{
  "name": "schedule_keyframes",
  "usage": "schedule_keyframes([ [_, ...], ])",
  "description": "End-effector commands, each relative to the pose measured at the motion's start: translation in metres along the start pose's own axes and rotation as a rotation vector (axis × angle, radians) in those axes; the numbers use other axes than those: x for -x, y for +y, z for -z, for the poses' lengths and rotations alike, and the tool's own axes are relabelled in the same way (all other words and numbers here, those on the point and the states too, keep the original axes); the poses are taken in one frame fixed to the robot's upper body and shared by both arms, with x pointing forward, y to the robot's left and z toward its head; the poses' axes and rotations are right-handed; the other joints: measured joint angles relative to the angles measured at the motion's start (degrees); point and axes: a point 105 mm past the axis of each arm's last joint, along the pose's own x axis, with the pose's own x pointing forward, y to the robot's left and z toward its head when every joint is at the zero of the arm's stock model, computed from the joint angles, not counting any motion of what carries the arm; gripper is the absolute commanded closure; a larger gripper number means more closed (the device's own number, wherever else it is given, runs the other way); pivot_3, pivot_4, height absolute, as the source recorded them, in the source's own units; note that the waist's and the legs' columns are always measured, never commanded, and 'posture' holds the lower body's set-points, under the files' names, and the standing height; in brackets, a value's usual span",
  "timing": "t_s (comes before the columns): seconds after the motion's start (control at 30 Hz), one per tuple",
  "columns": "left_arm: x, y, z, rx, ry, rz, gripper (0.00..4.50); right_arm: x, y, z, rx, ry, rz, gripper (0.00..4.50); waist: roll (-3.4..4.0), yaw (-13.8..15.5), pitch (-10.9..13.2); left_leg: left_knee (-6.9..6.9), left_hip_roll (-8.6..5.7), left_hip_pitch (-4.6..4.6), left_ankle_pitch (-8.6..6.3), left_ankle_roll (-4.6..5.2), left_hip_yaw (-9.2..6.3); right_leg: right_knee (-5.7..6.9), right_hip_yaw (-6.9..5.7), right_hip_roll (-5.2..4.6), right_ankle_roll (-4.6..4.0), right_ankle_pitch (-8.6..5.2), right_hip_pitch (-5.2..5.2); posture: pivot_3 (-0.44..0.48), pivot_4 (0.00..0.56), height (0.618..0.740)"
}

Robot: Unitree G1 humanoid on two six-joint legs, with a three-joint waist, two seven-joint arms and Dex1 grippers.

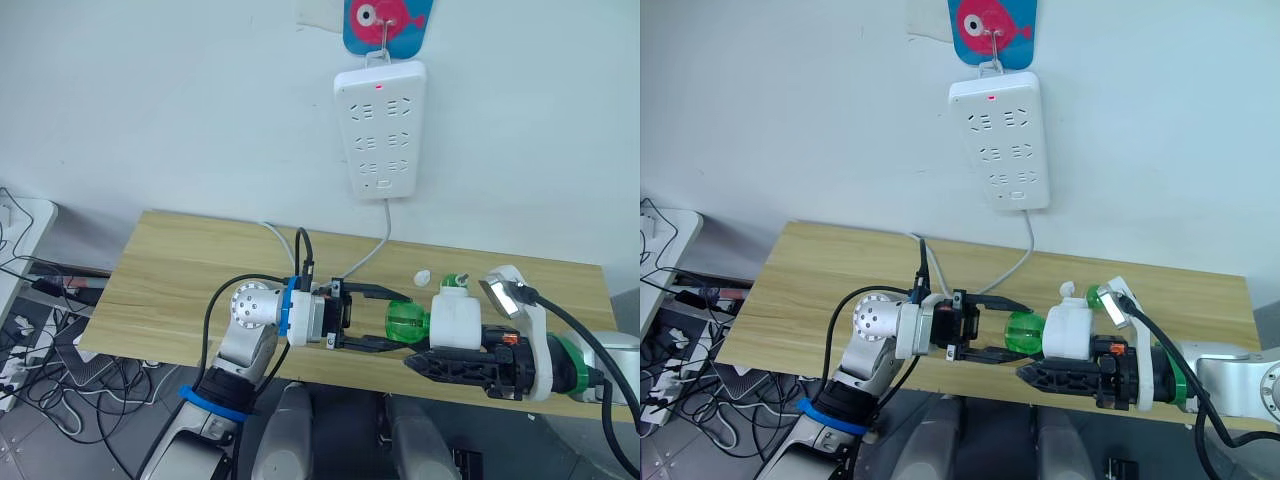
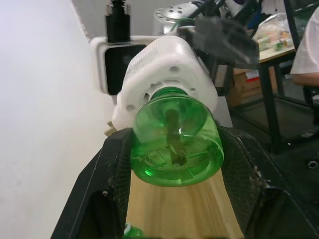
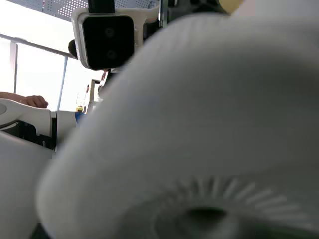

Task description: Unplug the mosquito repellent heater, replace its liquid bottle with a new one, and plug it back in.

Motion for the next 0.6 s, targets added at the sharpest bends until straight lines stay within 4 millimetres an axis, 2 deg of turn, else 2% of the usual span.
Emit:
schedule_keyframes([
  [0.03, -0.007, -0.006, -0.003, -0.011, -0.017, 0.044, 2.27, -0.003, 0.013, -0.002, 0.024, -0.008, -0.064, 2.32, 0.00, 0.0, 0.0, 0.00, 0.00, 0.00, 0.00, 0.00, 0.00, 0.00, 0.00, 0.00, 0.00, 0.00, 0.00, 0.188, 0.331, 0.740],
  [0.23, -0.007, -0.007, -0.003, -0.008, -0.014, 0.042, 2.27, -0.003, 0.015, 0.000, 0.024, -0.001, -0.072, 4.36, 0.00, 0.0, 0.0, 0.00, 0.00, 0.00, 0.00, 0.00, 0.00, 0.00, 0.00, 0.00, 0.00, 0.00, 0.00, 0.189, 0.328, 0.740],
  [0.27, -0.007, -0.007, -0.003, -0.007, -0.013, 0.041, 2.27, -0.003, 0.016, 0.000, 0.025, 0.000, -0.073, 4.47, 0.00, 0.0, 0.0, 0.00, 0.00, 0.00, 0.00, 0.00, 0.00, 0.00, 0.00, 0.00, 0.00, 0.00, 0.00, 0.189, 0.327, 0.740],
  [0.6, -0.006, -0.002, 0.002, 0.030, 0.006, -0.002, 2.27, -0.002, 0.025, 0.003, 0.045, 0.023, -0.114, 4.47, 0.00, 0.0, 0.0, 0.01, 0.00, 0.00, 0.00, 0.00, 0.00, 0.00, 0.00, 0.00, 0.00, 0.00, 0.00, 0.188, 0.319, 0.740],
])
